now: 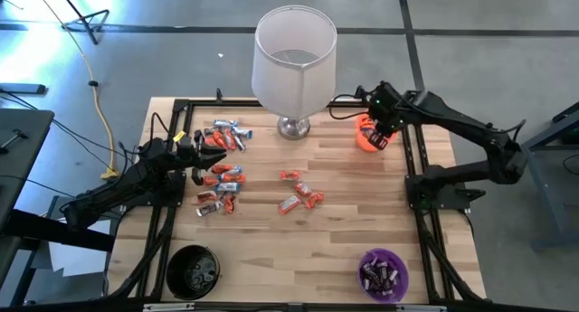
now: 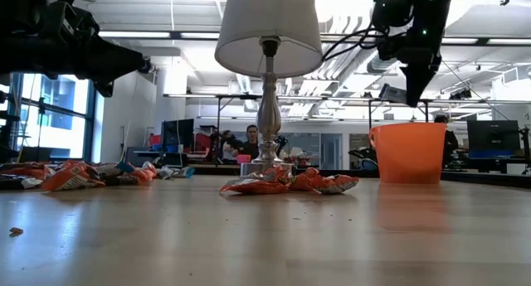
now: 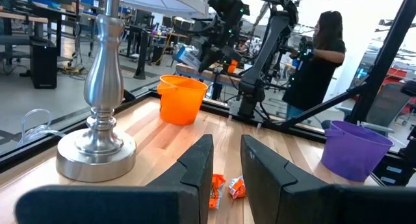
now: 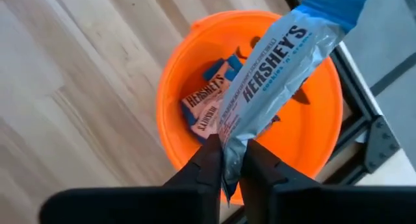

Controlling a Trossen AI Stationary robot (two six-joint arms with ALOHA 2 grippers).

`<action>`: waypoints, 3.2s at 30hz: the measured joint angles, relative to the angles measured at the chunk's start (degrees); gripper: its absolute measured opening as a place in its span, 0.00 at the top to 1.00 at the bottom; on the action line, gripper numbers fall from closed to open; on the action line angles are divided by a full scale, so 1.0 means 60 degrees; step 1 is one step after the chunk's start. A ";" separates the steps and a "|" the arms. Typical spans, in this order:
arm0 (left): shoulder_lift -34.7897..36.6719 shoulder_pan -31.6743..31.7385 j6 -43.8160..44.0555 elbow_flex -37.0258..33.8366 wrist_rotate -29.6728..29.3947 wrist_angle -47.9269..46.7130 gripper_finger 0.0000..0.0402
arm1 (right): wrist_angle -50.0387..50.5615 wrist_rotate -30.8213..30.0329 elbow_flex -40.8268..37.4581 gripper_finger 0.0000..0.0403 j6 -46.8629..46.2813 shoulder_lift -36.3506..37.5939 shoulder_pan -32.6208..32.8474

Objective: Sort candy
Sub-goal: Put the orange chocolate bar into the black bucket

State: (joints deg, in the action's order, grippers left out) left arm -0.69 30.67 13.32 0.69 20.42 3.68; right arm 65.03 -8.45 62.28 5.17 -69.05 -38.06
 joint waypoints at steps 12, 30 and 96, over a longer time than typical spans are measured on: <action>0.0000 -0.0002 0.0000 0.0001 -0.0001 0.0001 0.84 | -0.0199 -0.0837 0.0000 0.58 0.0578 -0.0001 -0.0339; -0.0001 -0.0002 0.0000 0.0001 0.0000 0.0001 0.84 | -0.2275 0.3471 -0.0175 0.55 -0.2989 0.0025 0.3984; -0.0018 -0.0552 0.5964 0.0002 0.1304 0.0512 0.84 | -0.5149 -0.4461 -0.0215 0.55 -0.9698 -0.1582 1.0195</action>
State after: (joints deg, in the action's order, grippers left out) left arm -0.80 27.36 49.10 0.71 28.24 6.75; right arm 34.14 -35.22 60.99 -53.02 -78.54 23.11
